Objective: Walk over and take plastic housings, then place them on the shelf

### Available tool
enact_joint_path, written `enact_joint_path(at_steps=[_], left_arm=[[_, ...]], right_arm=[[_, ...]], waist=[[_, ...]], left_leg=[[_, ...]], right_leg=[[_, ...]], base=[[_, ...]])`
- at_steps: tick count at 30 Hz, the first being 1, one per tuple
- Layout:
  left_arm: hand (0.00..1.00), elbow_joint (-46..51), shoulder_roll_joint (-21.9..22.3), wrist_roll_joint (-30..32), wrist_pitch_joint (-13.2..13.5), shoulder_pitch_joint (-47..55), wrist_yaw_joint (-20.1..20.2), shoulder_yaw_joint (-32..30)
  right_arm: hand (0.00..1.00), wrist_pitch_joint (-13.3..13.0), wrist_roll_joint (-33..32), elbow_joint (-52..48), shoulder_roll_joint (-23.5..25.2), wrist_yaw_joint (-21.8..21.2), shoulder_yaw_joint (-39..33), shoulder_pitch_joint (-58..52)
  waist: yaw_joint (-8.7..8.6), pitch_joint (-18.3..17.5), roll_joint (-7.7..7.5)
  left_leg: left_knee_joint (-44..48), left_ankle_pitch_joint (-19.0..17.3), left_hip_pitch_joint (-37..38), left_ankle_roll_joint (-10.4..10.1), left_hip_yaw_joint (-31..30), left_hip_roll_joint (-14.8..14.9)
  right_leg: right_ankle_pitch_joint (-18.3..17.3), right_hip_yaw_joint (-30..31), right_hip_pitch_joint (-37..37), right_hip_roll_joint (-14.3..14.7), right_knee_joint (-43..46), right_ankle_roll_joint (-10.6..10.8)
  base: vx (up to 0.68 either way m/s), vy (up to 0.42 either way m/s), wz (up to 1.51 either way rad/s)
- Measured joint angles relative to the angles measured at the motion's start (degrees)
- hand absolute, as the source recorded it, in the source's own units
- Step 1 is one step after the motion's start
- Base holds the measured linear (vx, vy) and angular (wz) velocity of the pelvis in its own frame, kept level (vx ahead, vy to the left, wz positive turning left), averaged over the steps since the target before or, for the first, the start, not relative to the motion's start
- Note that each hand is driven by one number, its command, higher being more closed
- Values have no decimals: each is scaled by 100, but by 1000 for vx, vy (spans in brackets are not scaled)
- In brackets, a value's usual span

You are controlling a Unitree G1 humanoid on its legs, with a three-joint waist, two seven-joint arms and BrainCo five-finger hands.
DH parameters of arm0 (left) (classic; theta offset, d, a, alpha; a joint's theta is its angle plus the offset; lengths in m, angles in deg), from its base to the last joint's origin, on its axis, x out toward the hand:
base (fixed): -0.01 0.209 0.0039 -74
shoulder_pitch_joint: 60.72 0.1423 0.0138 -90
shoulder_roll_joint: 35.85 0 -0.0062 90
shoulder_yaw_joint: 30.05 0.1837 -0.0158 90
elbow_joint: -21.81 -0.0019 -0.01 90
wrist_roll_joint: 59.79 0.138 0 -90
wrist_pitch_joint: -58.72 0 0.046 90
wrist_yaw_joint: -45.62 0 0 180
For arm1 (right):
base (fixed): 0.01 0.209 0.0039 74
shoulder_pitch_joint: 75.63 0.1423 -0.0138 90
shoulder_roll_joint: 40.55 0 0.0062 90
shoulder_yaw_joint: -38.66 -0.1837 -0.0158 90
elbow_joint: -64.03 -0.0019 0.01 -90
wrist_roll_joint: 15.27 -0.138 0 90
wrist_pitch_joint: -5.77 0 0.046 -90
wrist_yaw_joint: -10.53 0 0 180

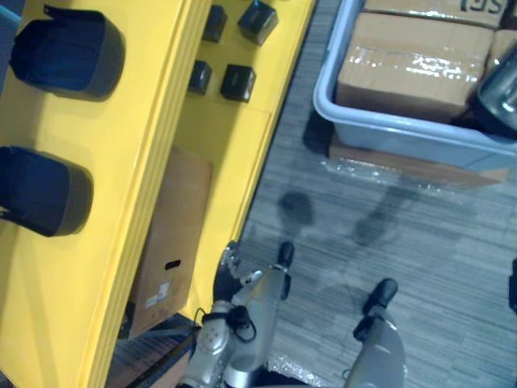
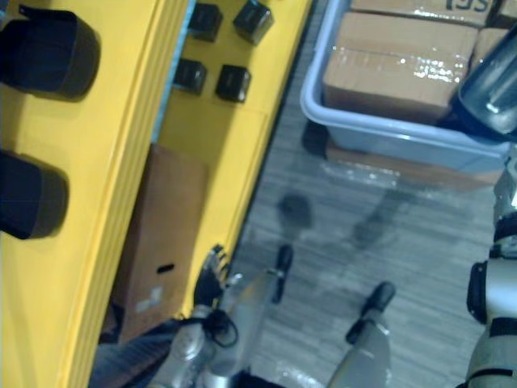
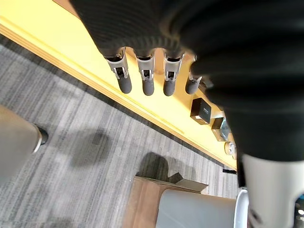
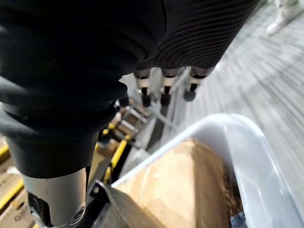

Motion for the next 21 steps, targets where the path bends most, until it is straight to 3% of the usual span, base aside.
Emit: enact_joint_path(at_steps=[2, 8, 14, 21], left_arm=[[0, -52, 0, -3, 1, -12, 2, 127], [0, -94, 8, -4, -1, -19, 82, 230], [0, -146, 16, -4, 7, -30, 201, 434], [0, -332, 16, -5, 18, -163, 169, 595]], right_arm=[[0, 1, 1, 48, -253, -79, 208, 214], [0, -6, 18, 165, -380, -286, 390, 382], [0, 28, 50, 165, -409, -371, 655, 496], [0, 330, 39, 176, -524, -613, 715, 525]], waist=[[77, -96, 131], [216, -224, 301], [243, -251, 336], [395, -264, 354]], left_leg=[[5, 1, -66, 1, -38, -20], [-6, 2, -98, 2, -107, -51], [0, 2, -131, 3, -135, -116], [7, 2, -213, 3, -159, -150]], right_leg=[[2, -34, -31, -6, -3, 3], [1, -34, -75, -16, 11, 6], [-1, -65, -86, -76, 8, 14], [3, -117, -137, -103, -3, 21]], base=[[-1, 6, 7], [0, 0, 0], [-1, 12, 4], [3, 3, 2]])
